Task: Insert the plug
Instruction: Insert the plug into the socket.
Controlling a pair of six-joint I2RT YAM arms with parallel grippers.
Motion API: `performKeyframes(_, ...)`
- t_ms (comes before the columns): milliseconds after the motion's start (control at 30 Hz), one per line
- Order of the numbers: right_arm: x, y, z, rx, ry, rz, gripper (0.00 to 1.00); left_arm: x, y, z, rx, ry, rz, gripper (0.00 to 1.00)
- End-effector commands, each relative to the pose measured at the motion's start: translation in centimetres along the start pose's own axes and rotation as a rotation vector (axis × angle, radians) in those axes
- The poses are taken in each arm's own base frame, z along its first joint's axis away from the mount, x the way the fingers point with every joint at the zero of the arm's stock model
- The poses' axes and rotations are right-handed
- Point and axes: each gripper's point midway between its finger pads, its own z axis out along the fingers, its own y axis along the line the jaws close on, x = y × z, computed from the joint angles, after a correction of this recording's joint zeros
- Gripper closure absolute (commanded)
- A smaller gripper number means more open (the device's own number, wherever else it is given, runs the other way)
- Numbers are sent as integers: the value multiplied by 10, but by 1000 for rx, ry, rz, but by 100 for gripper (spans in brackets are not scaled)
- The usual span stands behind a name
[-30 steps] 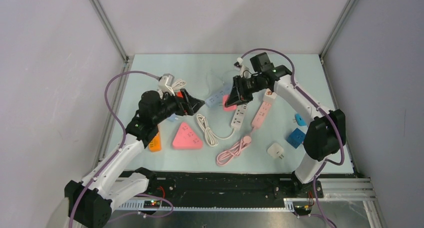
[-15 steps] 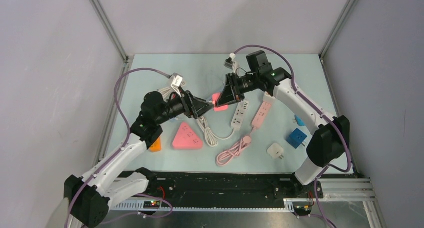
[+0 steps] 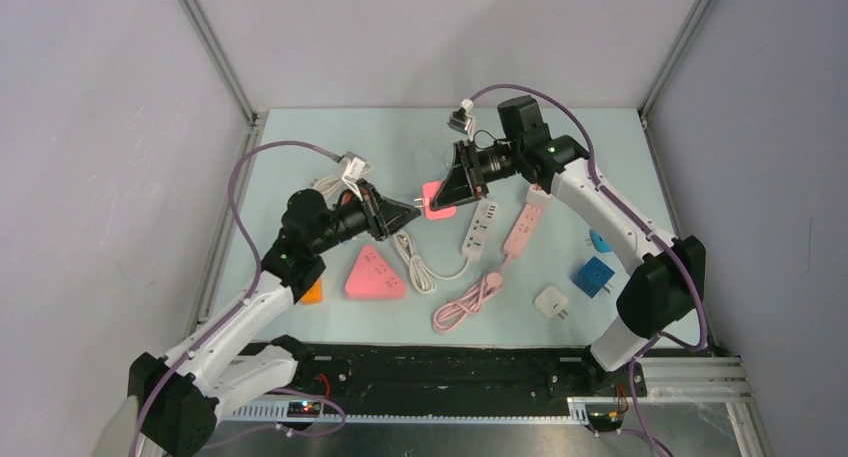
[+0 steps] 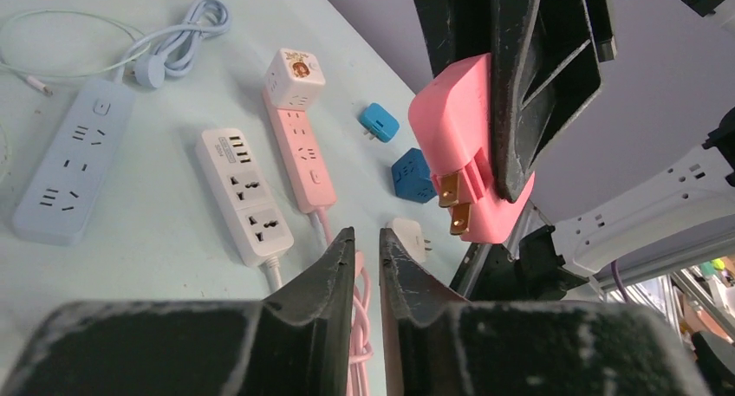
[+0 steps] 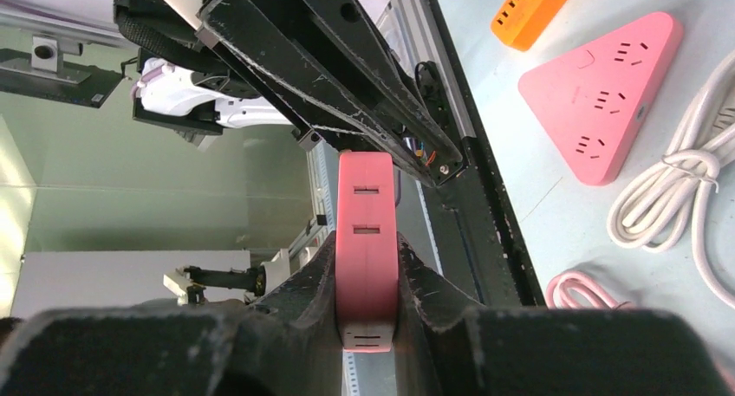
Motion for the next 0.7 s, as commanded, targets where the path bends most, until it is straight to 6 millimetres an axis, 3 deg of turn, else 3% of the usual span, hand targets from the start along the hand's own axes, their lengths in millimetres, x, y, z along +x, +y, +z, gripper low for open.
performKeyframes(0,1,30,-8,-65,-6,-77,100,-13,-8,-5,17,-55,61,80)
performKeyframes(267,1,22,-9,-40,-8,-71,100,-19,-22,-18,61,-88,109,59)
performKeyframes(367,4,17,-8,-28,2,-63,100,-24,-35,-25,109,-108,142,39)
performKeyframes(467,6,16,-5,-31,12,-63,100,-29,-49,-30,165,-124,174,25)
performKeyframes(567,8,20,-2,-47,26,-71,100,-34,-48,-28,153,-141,163,24)
performKeyframes(667,11,26,-1,-63,35,-88,100,-37,-44,-23,138,-142,132,33)
